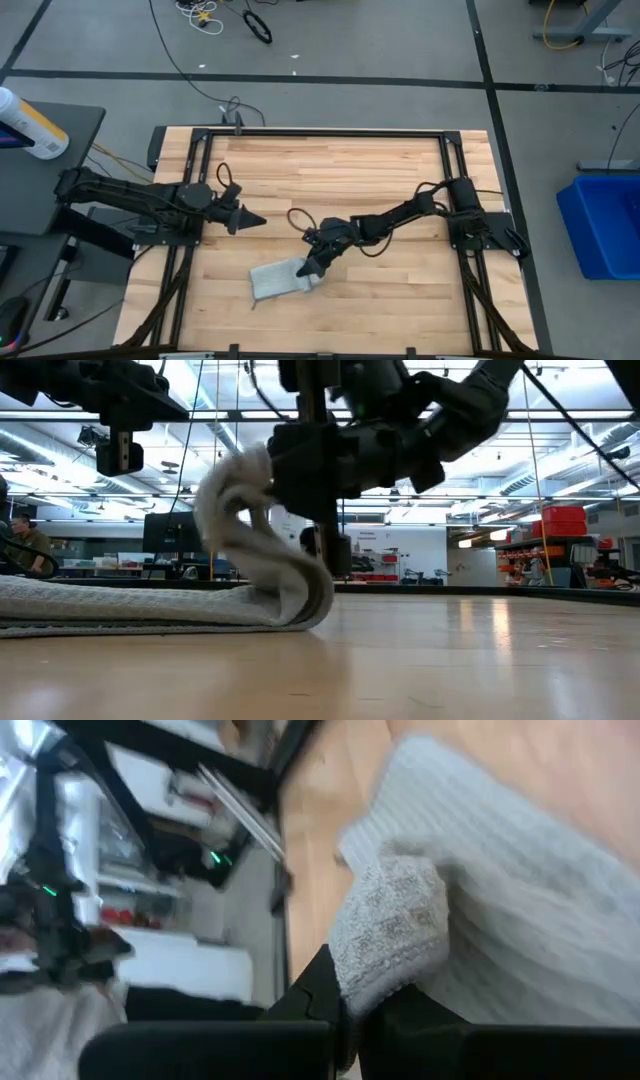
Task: Fold microfiber towels
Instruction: Fold the gray microfiber towel
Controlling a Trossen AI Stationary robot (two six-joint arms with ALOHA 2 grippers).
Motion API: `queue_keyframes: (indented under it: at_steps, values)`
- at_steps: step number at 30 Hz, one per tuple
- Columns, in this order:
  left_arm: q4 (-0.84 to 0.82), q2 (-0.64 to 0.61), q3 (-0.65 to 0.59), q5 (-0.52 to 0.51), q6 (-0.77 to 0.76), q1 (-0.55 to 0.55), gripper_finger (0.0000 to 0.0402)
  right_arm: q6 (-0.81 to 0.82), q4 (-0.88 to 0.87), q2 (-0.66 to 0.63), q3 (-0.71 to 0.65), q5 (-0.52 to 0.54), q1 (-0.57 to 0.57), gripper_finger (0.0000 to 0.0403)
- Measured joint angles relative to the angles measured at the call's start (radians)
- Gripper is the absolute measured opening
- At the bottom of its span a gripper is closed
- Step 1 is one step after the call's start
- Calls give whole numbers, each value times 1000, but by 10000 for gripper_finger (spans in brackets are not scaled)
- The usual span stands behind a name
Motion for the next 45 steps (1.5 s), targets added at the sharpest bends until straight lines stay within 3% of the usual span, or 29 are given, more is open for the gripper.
queue_keyframes:
  at_steps: [23,32,45]
  values:
    - [-39,-71,1,1,18,0,0,-133,-431,239,525,-94,-29,11]
    - [-55,-199,0,-43,70,0,0,-153,-463,242,543,-37,-27,11]
    - [-330,-453,0,-64,109,0,0,-152,-456,242,543,19,-15,11]
